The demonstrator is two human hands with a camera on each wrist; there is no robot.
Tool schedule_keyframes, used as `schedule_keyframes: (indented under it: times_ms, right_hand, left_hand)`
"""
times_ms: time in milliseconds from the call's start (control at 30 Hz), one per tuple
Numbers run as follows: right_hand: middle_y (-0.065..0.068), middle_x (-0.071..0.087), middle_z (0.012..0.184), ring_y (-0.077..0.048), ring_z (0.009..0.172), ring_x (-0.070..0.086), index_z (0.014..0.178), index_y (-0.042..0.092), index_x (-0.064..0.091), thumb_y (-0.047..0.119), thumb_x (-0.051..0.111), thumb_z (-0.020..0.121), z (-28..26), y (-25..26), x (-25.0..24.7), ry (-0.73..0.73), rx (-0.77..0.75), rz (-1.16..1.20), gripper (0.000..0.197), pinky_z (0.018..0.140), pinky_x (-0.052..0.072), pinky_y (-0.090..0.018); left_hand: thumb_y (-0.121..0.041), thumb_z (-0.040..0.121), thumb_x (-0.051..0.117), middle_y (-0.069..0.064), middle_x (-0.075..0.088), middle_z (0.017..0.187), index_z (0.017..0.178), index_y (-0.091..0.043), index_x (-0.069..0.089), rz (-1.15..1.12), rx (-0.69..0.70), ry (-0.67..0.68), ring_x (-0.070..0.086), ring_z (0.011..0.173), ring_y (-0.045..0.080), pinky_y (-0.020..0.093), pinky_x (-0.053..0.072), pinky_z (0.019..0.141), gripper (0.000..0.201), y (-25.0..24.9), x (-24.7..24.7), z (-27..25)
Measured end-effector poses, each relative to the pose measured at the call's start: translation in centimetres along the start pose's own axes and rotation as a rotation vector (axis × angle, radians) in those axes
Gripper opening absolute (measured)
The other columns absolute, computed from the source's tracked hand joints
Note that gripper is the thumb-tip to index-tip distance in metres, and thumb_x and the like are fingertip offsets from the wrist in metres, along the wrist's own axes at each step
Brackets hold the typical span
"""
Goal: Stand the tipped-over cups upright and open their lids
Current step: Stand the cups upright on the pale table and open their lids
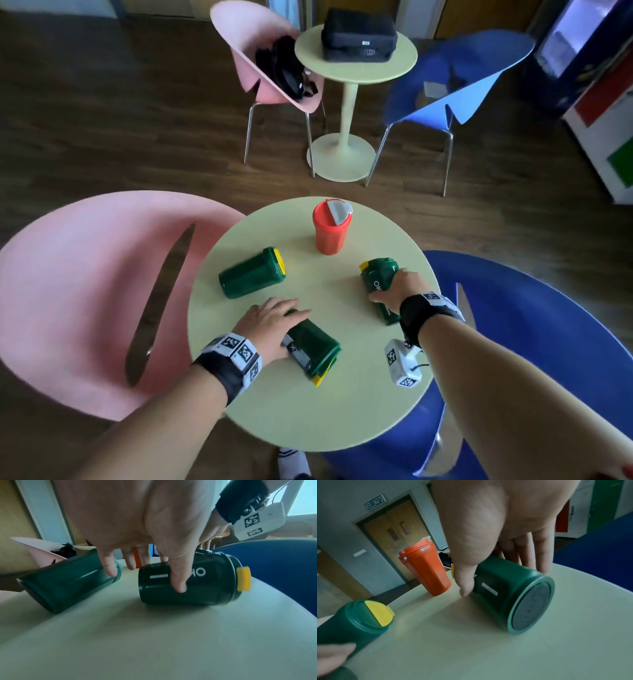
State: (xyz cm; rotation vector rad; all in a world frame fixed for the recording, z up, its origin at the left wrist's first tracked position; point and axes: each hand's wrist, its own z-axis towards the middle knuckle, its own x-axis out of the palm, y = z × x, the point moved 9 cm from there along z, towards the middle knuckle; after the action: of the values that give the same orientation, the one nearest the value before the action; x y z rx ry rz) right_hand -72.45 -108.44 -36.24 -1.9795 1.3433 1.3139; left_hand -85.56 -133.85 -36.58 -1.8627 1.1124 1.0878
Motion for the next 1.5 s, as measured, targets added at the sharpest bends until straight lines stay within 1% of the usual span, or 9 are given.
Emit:
schedule_keyframes:
  times_ms: [233,433,567,800,1000,1100,1167,1300,1500]
  right_hand:
    - [-0.004,0.062,0.091,-0.026,0.079,0.058,0.113,0.012,0.058,0.054,0.081,0.071,-0.1,0.4,0.1,-0.052,-0.036,0.193,0.064,0.065,0.044,-0.031]
    - [-0.005,0.069,0.108,-0.028,0.098,0.066,0.125,0.016,0.052,0.028,0.087,0.068,-1.1,2.7,1.1,-0.087,-0.213,0.515,0.068,0.083,0.056,-0.04]
    - [-0.001,0.069,0.107,-0.025,0.096,0.066,0.13,0.019,0.047,0.023,0.088,0.069,-1.7,2.6,2.6,-0.105,-0.285,0.607,0.074,0.077,0.052,-0.032]
    - [0.009,0.067,0.108,-0.022,0.101,0.066,0.135,0.027,0.042,0.033,0.093,0.066,-2.2,1.2,4.1,-0.13,-0.288,0.676,0.086,0.08,0.05,-0.031]
    - [0.006,0.059,0.135,-0.018,0.12,0.057,0.152,0.042,0.024,0.038,0.096,0.062,-3.2,1.4,2.3,-0.119,-0.369,0.683,0.116,0.102,0.049,-0.039]
    - [0.013,0.054,0.132,-0.016,0.123,0.057,0.152,0.039,0.03,0.049,0.093,0.061,-3.9,1.6,1.2,-0.14,-0.426,0.661,0.111,0.106,0.049,-0.039]
    - [0.012,0.057,0.135,-0.014,0.125,0.057,0.15,0.033,0.039,0.062,0.084,0.062,-4.0,1.7,0.6,-0.17,-0.447,0.641,0.103,0.107,0.05,-0.04]
    - [0.008,0.061,0.137,-0.013,0.124,0.058,0.147,0.028,0.046,0.069,0.074,0.067,-4.1,1.8,-0.1,-0.203,-0.47,0.603,0.095,0.103,0.052,-0.041]
    - [0.006,0.062,0.137,-0.012,0.122,0.059,0.148,0.024,0.047,0.061,0.079,0.071,-4.1,1.8,-0.5,-0.215,-0.484,0.593,0.091,0.102,0.053,-0.039]
  left_hand:
    - [-0.041,0.083,0.074,-0.011,0.026,0.163,0.152,-0.044,0.029,-0.023,0.019,0.011,0.032,0.144,0.02,0.042,0.042,0.107,0.082,0.0,0.2,0.0]
    - [-0.041,0.081,0.075,-0.009,0.029,0.162,0.151,-0.042,0.031,-0.008,0.012,0.024,0.035,0.142,0.022,0.045,0.044,0.104,0.082,-0.1,0.0,0.1]
    - [-0.04,0.082,0.074,-0.009,0.03,0.161,0.151,-0.04,0.033,0.006,0.008,0.027,0.035,0.14,0.022,0.044,0.044,0.103,0.081,-0.3,-0.1,0.2]
    - [-0.036,0.082,0.073,-0.006,0.029,0.161,0.151,-0.038,0.033,0.025,0.0,0.036,0.033,0.142,0.021,0.044,0.042,0.105,0.08,-0.5,0.0,0.0]
    - [-0.034,0.079,0.075,-0.006,0.024,0.164,0.155,-0.036,0.025,0.152,0.104,0.049,0.023,0.15,0.021,0.045,0.029,0.117,0.092,-2.1,0.1,0.8]
    - [-0.03,0.078,0.076,-0.001,0.027,0.163,0.155,-0.03,0.027,0.197,0.169,0.092,0.026,0.149,0.025,0.043,0.025,0.121,0.092,-3.2,0.5,1.2]
    - [-0.026,0.075,0.077,0.0,0.039,0.154,0.149,-0.028,0.036,0.162,0.2,0.093,0.036,0.143,0.026,0.042,0.034,0.116,0.085,-3.5,0.6,1.4]
    - [-0.026,0.07,0.075,-0.007,0.053,0.136,0.136,-0.032,0.045,0.0,0.162,-0.006,0.049,0.128,0.02,0.04,0.051,0.098,0.072,-2.9,-0.2,1.2]
    - [-0.036,0.062,0.078,-0.006,0.065,0.119,0.13,-0.027,0.052,-0.476,-0.136,-0.305,0.063,0.111,0.02,0.031,0.051,0.09,0.073,0.7,-1.4,0.8]
